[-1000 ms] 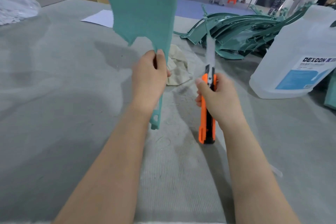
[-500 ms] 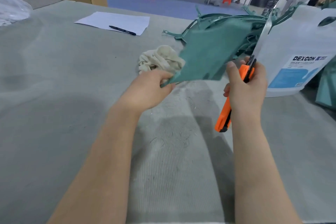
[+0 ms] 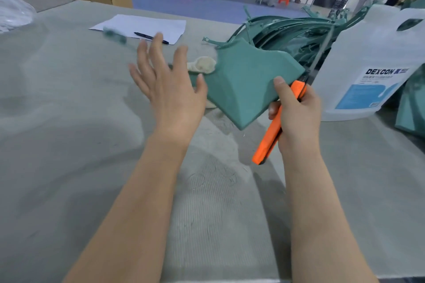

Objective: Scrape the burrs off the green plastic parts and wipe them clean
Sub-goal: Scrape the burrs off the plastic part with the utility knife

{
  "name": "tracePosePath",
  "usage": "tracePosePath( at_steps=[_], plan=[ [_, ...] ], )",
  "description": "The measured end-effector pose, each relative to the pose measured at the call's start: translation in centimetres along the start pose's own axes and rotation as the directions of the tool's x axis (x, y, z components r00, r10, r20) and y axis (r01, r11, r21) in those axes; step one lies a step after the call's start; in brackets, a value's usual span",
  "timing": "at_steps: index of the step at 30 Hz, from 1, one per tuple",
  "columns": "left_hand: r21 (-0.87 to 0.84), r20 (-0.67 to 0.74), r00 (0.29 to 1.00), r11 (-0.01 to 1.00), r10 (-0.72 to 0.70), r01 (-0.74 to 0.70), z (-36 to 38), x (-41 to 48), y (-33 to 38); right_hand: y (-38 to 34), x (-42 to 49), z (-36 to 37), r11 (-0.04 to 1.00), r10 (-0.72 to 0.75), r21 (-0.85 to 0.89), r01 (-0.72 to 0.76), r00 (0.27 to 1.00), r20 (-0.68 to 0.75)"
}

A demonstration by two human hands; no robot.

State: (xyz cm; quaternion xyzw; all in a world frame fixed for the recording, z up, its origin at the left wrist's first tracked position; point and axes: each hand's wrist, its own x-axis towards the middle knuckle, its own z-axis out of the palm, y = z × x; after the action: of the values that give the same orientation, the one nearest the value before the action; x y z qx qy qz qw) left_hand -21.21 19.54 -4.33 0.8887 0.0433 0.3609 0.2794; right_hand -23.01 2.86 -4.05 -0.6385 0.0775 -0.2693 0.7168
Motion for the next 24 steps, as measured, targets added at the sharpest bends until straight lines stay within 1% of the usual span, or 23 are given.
tracePosePath(
  at_steps=[1,2,3,4,5,6,7,8,9,11,12,14,16,18,19,20,21,22,24],
  plan=[
    [-0.069,-0.054,0.999,0.998,0.002,-0.006,0.2,-0.2,0.4,-0.1,-0.1,0.2,0.997,0.037,0.069,-0.036,0.999,-0.017],
    [-0.152,-0.065,0.998,0.988,-0.027,0.017,0.3,-0.3,0.7,-0.1,-0.1,0.3,0.985,0.088,0.149,-0.083,0.996,-0.030],
    [-0.257,-0.017,0.996,0.963,-0.092,0.084,0.5,-0.4,1.1,-0.2,-0.2,0.4,0.960,0.153,0.241,-0.141,0.988,-0.030],
    [-0.388,0.099,0.980,0.900,-0.171,0.196,0.8,-0.5,1.4,-0.2,-0.2,0.5,0.919,0.222,0.336,-0.205,0.975,-0.011],
    [-0.529,0.256,0.942,0.783,-0.219,0.326,1.0,-0.5,1.7,-0.2,-0.3,0.7,0.868,0.285,0.418,-0.269,0.958,0.025],
    [-0.652,0.408,0.886,0.610,-0.219,0.451,1.1,-0.6,2.0,-0.1,-0.4,0.9,0.818,0.337,0.474,-0.326,0.939,0.065],
    [-0.714,0.527,0.829,0.432,-0.184,0.550,1.2,-0.7,2.3,0.0,-0.5,1.2,0.778,0.378,0.505,-0.374,0.920,0.099],
    [-0.730,0.590,0.791,0.313,-0.161,0.608,1.3,-0.7,2.5,0.0,-0.7,1.5,0.750,0.410,0.516,-0.414,0.903,0.127],
    [-0.737,0.604,0.779,0.256,-0.166,0.626,1.4,-0.6,2.6,0.1,-0.8,1.8,0.731,0.435,0.515,-0.448,0.887,0.153],
    [-0.748,0.581,0.785,0.241,-0.213,0.619,1.4,-0.1,2.0,0.2,-1.0,2.0,0.734,0.453,0.471,-0.489,0.869,0.197],
    [-0.752,0.578,0.788,0.235,-0.214,0.616,1.3,0.2,1.6,0.3,-1.0,2.0,0.764,0.444,0.423,-0.487,0.873,0.203],
    [-0.747,0.592,0.779,0.224,-0.204,0.626,0.9,0.7,0.7,0.4,-0.9,1.7,0.845,0.405,0.308,-0.438,0.899,0.167],
    [-0.736,0.594,0.775,0.243,-0.215,0.632,0.4,0.9,0.0,0.5,-0.7,1.3,0.892,0.372,0.225,-0.392,0.920,0.126],
    [-0.731,0.597,0.771,0.248,-0.221,0.636,0.1,0.9,-0.2,0.5,-0.6,1.0,0.894,0.373,0.216,-0.393,0.919,0.129],
    [-0.728,0.605,0.762,0.230,-0.231,0.647,0.1,1.0,-0.1,0.5,-0.6,1.0,0.891,0.378,0.213,-0.401,0.915,0.142],
    [-0.725,0.618,0.747,0.190,-0.243,0.662,0.0,1.0,-0.1,0.5,-0.5,1.0,0.888,0.383,0.208,-0.410,0.910,0.157],
    [-0.722,0.641,0.727,0.125,-0.247,0.680,0.0,1.0,-0.1,0.5,-0.6,1.0,0.884,0.387,0.209,-0.418,0.906,0.174],
    [-0.717,0.672,0.704,0.035,-0.228,0.696,-0.1,1.1,-0.2,0.5,-0.6,1.1,0.879,0.390,0.217,-0.425,0.902,0.186],
    [-0.692,0.722,0.679,-0.142,-0.137,0.707,-0.1,1.2,-0.2,0.5,-0.7,1.4,0.858,0.398,0.265,-0.439,0.896,0.197]
  ],
)
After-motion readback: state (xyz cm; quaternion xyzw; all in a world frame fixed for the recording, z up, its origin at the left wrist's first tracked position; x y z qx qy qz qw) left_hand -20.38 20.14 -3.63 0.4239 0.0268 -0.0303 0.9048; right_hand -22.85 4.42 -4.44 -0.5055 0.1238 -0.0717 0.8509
